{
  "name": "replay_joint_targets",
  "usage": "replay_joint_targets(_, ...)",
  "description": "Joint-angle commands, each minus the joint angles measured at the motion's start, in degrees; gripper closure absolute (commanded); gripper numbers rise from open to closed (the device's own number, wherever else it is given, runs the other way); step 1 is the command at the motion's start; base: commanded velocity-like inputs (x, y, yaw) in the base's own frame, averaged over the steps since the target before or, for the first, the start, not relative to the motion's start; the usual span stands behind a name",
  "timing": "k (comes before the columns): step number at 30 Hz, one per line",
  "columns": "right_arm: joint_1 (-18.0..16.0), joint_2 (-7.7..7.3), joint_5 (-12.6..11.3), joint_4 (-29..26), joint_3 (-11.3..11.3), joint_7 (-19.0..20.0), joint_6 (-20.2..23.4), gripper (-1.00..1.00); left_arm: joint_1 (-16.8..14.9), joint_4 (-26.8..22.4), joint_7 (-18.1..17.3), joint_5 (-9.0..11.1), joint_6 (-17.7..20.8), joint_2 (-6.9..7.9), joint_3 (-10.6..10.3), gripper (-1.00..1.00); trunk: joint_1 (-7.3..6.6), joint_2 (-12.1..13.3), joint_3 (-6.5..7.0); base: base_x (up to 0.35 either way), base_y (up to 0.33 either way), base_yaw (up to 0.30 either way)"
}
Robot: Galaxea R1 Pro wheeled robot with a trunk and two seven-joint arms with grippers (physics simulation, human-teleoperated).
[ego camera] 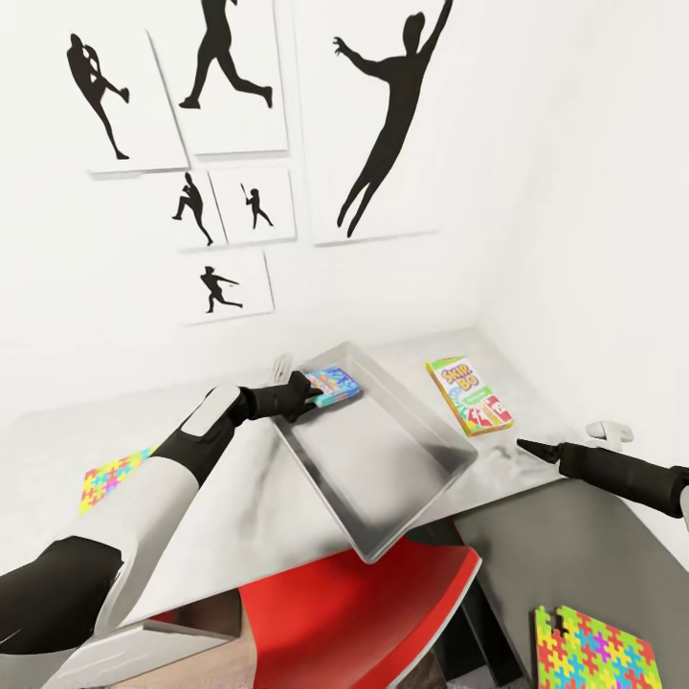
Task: Put all the toys in the child's room - the three board games (two on the bed and one on the table), the two jigsaw puzzles on the table, and the tennis ball on the table - inside the toy box on the table in the child's room.
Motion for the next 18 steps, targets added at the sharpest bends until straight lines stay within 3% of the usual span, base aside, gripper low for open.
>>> replay_joint_targets(1,-0.1,0.00,0.3,0.0,-0.1,0.4,0.3,-1.00,0.0,-0.1,0.5,0.6,0.0,0.01,-0.1,1.00,0.03,-0.1,-0.19,0.000,0.000,0.000)
replay_joint_targets(4,-0.1,-0.01,0.3,0.0,-0.1,0.4,0.3,-1.00,0.0,-0.1,0.5,0.5,0.0,-0.01,-0.1,1.00,0.03,-0.1,-0.47,0.000,0.000,0.000)
replay_joint_targets(12,-0.1,0.05,0.3,0.0,-0.1,0.4,0.3,-1.00,0.0,0.0,0.4,-3.1,0.0,-0.13,0.2,1.00,0.03,-0.1,-1.04,0.000,0.000,0.000)
replay_joint_targets(18,-0.1,0.02,0.3,0.0,-0.1,0.4,0.3,-1.00,0.0,0.0,0.4,-4.2,0.0,-0.19,0.4,1.00,0.03,-0.1,-1.17,0.000,0.000,0.000)
